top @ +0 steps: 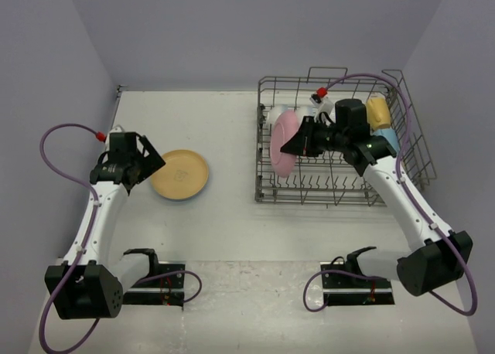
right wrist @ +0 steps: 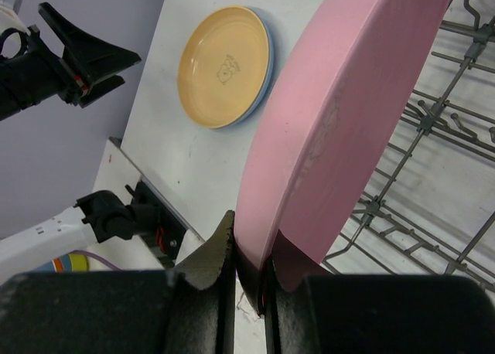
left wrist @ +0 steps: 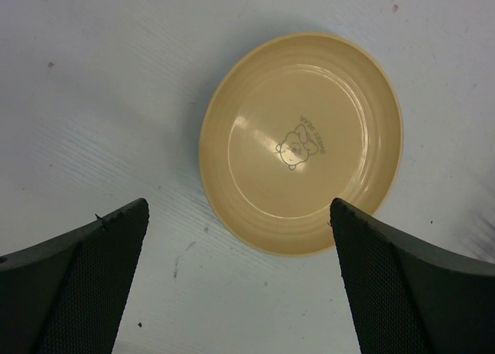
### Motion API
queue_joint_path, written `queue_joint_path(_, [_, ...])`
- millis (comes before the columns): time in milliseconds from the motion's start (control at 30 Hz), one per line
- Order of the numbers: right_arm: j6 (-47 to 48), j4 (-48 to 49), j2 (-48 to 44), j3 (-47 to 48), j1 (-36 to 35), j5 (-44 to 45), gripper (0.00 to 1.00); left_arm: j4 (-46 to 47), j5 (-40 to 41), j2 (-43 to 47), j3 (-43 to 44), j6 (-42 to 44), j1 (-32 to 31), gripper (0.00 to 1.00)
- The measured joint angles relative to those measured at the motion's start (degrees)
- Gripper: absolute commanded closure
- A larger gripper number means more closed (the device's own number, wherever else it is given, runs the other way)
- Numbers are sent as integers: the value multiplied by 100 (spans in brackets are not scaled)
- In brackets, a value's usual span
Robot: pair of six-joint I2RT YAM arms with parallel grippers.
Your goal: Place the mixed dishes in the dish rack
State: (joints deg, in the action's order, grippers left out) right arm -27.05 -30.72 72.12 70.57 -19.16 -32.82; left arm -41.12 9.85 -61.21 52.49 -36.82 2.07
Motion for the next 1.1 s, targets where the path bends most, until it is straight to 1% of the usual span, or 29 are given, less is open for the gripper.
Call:
queue_joint_path(533, [-210, 855, 341, -660, 122, 83, 100, 24, 0, -149, -90, -2, 0, 0])
queue_joint_path(700, [-315, 892, 525, -824, 133, 212, 100, 33, 0, -203, -181, -2, 0, 0])
queue_joint_path(833, [-391, 938, 551, -793, 131, 291, 100, 39, -4, -212, -186, -2, 0, 0])
queue_joint_path(1000, [-459, 673, 564, -361, 116, 367, 100, 39, -7, -212, -186, -2, 0, 0])
queue_joint_path(1100, [-538, 675, 562, -96, 90, 321, 100, 39, -7, -212, -186, -2, 0, 0])
